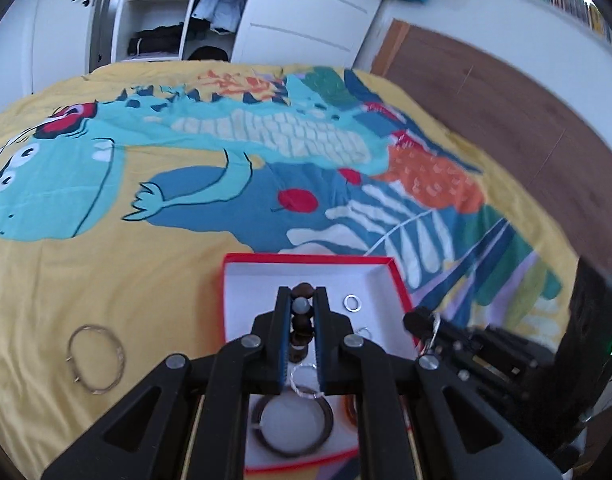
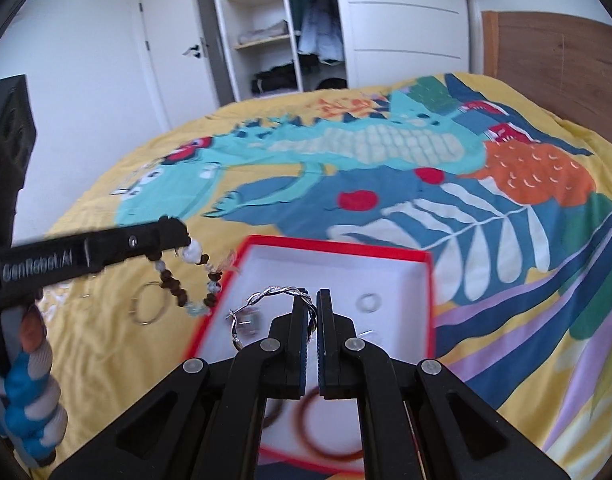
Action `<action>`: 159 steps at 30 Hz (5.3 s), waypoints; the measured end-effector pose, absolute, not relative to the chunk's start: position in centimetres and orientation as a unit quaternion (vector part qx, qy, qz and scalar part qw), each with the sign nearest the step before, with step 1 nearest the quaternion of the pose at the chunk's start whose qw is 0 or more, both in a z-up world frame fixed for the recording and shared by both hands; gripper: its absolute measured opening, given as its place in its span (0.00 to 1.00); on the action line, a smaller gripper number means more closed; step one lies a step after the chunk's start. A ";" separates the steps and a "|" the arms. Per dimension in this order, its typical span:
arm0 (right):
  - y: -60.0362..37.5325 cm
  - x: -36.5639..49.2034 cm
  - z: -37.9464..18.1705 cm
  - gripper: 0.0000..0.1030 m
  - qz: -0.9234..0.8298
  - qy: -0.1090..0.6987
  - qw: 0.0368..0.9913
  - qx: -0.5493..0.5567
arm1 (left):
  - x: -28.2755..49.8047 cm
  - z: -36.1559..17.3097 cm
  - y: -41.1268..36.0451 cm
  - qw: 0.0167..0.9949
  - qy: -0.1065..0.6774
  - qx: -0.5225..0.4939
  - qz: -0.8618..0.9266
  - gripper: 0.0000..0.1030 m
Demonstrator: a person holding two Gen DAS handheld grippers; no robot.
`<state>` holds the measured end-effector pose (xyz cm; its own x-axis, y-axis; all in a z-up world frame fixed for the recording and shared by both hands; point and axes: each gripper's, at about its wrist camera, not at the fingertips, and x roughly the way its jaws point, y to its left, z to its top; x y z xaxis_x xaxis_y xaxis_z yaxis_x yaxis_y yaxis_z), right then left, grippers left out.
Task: Organize jewelry
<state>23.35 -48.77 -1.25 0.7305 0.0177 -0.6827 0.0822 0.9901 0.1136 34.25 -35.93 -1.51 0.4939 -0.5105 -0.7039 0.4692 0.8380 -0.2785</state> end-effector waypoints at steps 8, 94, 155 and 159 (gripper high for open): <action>-50.8 28.3 -6.4 0.04 -0.027 0.427 0.903 0.045 | 36.7 -7.9 -37.4 0.862 0.446 0.015 -0.243 0.09; -25.9 33.7 -9.5 0.46 0.036 0.486 0.873 0.013 | 36.9 -8.5 2.9 0.905 0.422 -0.047 -0.043 0.50; -46.9 24.9 -0.9 0.05 -0.101 0.366 0.924 0.038 | 33.6 0.2 -28.9 0.880 0.379 -0.033 -0.285 0.02; -49.1 24.2 -3.7 0.05 -0.113 0.393 0.911 0.052 | 32.1 -2.5 -33.4 0.860 0.405 -0.011 -0.311 0.02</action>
